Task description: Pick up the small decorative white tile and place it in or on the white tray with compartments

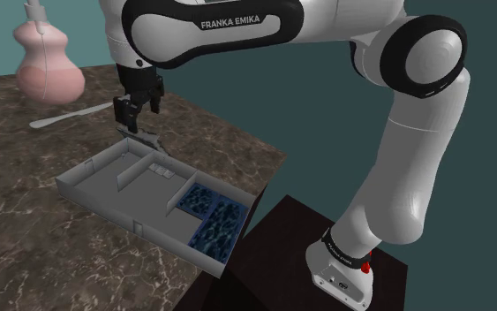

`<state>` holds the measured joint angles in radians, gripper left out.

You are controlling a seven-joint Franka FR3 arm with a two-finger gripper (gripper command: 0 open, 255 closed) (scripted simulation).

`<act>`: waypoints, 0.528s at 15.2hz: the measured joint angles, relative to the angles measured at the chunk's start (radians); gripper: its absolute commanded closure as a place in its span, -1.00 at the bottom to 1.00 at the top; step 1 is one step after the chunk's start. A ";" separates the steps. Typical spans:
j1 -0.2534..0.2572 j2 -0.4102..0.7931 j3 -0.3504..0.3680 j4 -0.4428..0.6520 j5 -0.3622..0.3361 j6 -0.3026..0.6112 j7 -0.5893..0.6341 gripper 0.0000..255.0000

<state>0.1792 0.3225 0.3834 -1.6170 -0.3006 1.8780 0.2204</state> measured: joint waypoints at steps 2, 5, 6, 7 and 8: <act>-0.002 0.006 -0.002 -0.017 -0.004 0.023 0.002 -1.00; -0.005 0.005 -0.003 -0.037 -0.007 0.051 0.005 -1.00; -0.005 0.005 -0.003 -0.039 -0.007 0.053 0.005 -1.00; -0.005 0.008 -0.004 -0.039 -0.008 0.053 0.005 -1.00; -0.005 0.012 -0.004 -0.038 -0.009 0.052 0.006 -1.00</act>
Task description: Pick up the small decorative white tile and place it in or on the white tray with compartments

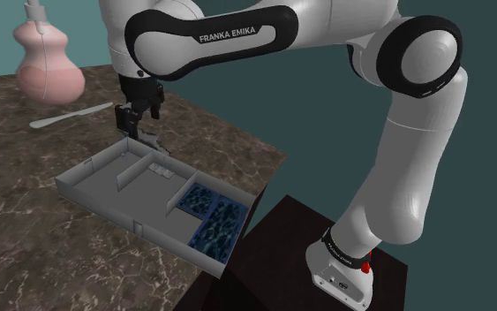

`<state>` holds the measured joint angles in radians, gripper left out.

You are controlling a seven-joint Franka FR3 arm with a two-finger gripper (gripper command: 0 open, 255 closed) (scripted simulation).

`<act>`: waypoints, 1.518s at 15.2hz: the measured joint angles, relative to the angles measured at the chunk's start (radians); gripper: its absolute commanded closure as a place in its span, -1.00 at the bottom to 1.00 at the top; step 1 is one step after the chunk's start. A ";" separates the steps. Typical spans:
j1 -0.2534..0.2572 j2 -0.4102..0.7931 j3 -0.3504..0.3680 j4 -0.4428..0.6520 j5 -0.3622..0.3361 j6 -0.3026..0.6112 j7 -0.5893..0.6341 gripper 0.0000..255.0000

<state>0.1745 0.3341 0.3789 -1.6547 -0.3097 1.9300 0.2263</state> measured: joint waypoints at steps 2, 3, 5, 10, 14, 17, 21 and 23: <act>0.000 0.000 0.000 -0.002 0.000 0.002 0.001 -1.00; 0.000 0.000 0.000 -0.002 0.000 0.002 0.001 1.00; 0.006 -0.006 0.008 0.004 0.011 0.005 0.001 1.00; 0.010 -0.017 0.013 -0.008 0.032 0.008 0.010 1.00; 0.003 -0.010 0.004 -0.004 0.005 0.005 0.002 1.00; 0.002 -0.009 0.002 0.025 0.007 -0.034 -0.007 1.00; 0.002 -0.018 0.004 0.061 0.014 -0.079 -0.018 1.00; 0.004 -0.023 0.006 0.083 0.017 -0.104 -0.023 1.00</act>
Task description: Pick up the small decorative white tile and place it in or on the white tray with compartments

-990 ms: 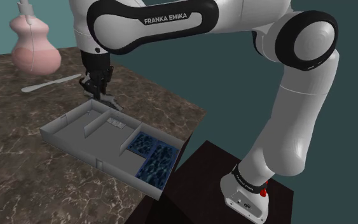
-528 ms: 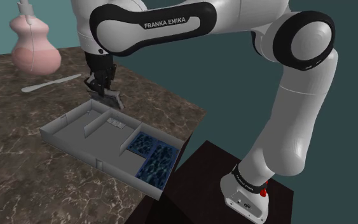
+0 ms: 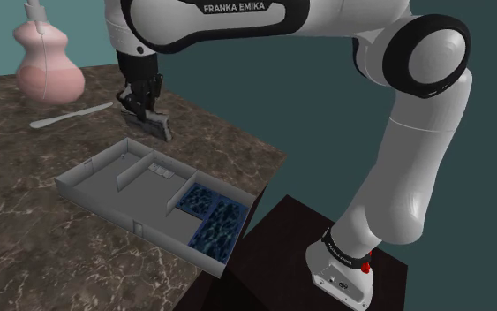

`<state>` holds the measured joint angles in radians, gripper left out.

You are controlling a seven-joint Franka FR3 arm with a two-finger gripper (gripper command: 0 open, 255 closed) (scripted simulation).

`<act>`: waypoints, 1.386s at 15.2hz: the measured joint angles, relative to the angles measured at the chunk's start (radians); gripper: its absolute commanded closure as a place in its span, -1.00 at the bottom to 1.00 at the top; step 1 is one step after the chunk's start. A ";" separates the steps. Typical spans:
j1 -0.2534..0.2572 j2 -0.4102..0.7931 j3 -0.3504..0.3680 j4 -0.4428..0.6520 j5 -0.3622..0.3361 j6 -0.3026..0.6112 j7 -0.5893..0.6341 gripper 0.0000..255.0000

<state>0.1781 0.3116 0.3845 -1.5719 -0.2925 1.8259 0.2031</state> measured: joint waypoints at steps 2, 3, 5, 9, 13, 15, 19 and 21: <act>0.000 -0.003 0.001 0.021 0.003 -0.023 -0.006 1.00; 0.002 0.000 0.001 0.041 0.003 -0.039 -0.010 1.00; 0.003 -0.004 0.002 0.063 0.005 -0.065 -0.015 1.00; 0.007 -0.007 0.004 0.113 0.009 -0.117 -0.024 1.00; 0.013 -0.002 0.005 0.172 0.008 -0.170 -0.032 1.00; 0.020 -0.032 0.014 0.146 0.018 -0.176 -0.016 1.00; 0.033 -0.139 0.039 0.018 0.056 -0.157 0.032 1.00; 0.043 -0.189 0.053 -0.027 0.076 -0.160 0.054 1.00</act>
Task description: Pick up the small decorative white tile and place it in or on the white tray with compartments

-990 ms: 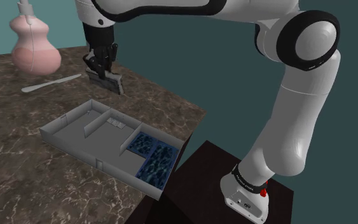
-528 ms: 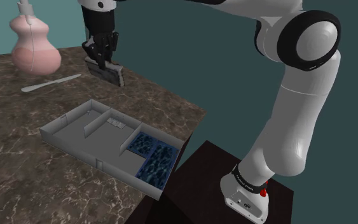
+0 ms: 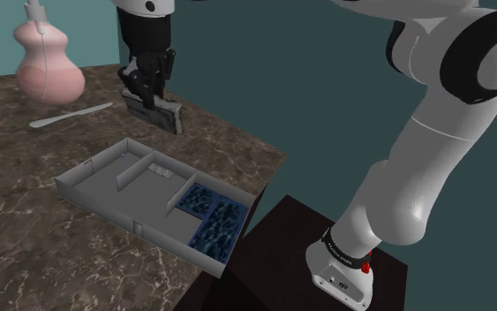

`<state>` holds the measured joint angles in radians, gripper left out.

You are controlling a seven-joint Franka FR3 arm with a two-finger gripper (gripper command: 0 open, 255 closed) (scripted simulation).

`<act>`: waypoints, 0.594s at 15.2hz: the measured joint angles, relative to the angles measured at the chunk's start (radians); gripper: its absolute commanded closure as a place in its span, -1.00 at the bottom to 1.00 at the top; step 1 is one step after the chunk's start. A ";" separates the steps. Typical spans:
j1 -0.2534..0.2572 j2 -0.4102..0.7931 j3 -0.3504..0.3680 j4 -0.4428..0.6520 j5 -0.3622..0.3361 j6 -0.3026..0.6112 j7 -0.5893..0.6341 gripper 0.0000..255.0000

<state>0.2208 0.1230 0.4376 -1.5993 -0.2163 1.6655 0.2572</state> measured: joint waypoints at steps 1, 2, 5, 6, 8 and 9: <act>0.003 -0.034 0.006 -0.038 0.014 0.006 0.010 1.00; 0.013 -0.056 0.016 -0.054 0.024 -0.002 0.027 1.00; 0.034 -0.116 0.038 -0.106 0.053 -0.011 0.067 1.00; 0.042 -0.132 0.047 -0.121 0.061 -0.012 0.083 1.00; 0.054 -0.173 0.058 -0.158 0.082 -0.014 0.102 1.00; 0.056 -0.180 0.060 -0.170 0.086 -0.009 0.107 1.00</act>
<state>0.2772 -0.0571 0.4980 -1.7692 -0.1307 1.6566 0.3645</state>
